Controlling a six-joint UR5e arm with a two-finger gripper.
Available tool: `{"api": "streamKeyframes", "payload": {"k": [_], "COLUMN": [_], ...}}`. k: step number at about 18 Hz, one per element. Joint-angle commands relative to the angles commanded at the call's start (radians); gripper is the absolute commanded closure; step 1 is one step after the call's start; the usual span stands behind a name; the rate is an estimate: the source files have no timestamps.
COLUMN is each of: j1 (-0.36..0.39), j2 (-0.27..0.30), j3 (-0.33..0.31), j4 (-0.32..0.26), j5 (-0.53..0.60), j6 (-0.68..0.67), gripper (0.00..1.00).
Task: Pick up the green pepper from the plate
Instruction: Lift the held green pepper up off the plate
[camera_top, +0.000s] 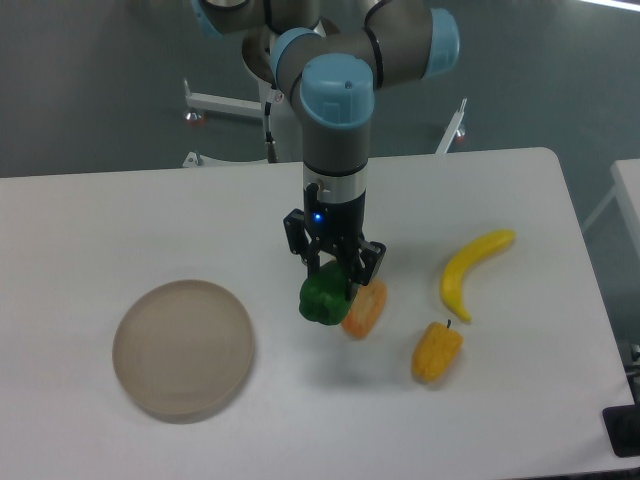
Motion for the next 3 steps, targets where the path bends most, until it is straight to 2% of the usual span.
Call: {"api": "streamKeyframes", "payload": {"k": [3], "j1": [0.0], "j2": [0.002], "j3": [0.003], "j4": [0.0], "j5": [0.008], "j6": [0.002], "gripper": [0.6]}}
